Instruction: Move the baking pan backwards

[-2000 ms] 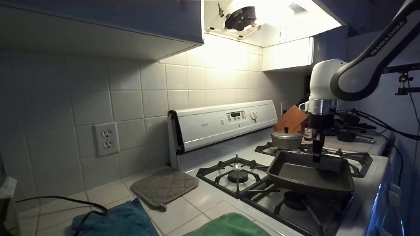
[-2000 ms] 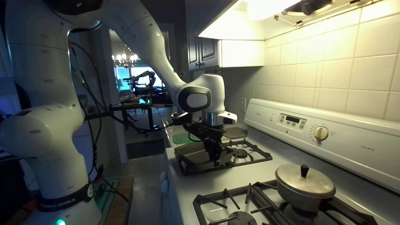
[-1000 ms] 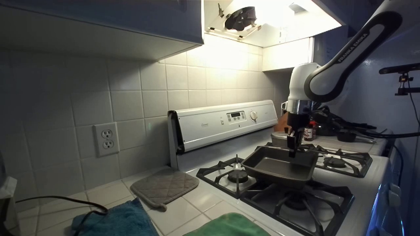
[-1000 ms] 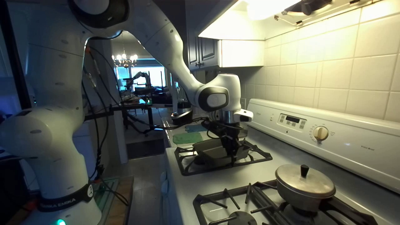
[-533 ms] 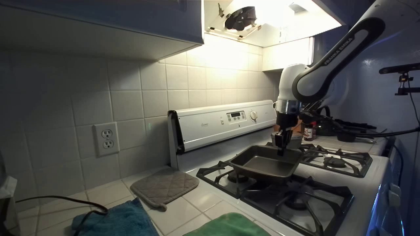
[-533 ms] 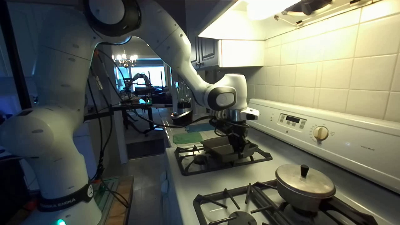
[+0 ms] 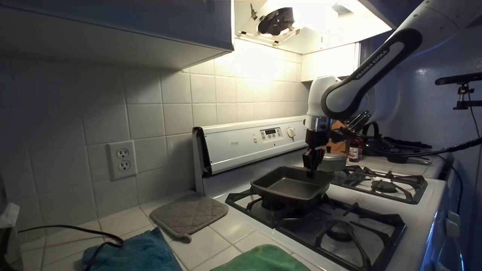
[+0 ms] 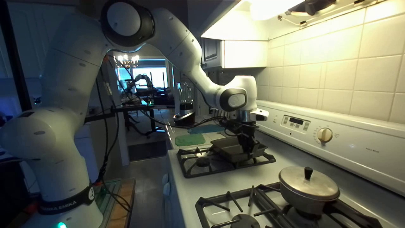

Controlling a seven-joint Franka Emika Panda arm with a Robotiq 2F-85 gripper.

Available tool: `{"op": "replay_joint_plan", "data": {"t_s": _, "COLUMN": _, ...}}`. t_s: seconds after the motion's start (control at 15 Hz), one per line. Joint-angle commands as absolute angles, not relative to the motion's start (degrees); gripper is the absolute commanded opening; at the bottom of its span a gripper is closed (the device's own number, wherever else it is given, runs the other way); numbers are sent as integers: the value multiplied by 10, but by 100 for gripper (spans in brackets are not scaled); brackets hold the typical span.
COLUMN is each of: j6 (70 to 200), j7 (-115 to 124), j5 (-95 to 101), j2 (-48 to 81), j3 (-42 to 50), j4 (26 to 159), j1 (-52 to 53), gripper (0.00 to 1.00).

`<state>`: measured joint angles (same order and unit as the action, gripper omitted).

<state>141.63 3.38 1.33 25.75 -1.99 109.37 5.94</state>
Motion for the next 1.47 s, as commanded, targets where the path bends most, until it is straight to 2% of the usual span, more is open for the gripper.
{"op": "replay_joint_plan", "data": {"t_s": 0.0, "j6": 1388, "j7": 67, "j5": 33, "j2": 295, "j3": -9, "j4": 1036, "j1": 74, "gripper": 7}}
{"op": "replay_joint_plan", "data": {"t_s": 1.4, "j6": 1348, "j7": 119, "j5": 30, "j2": 363, "j3": -3, "j4": 935, "j1": 103, "gripper": 7}}
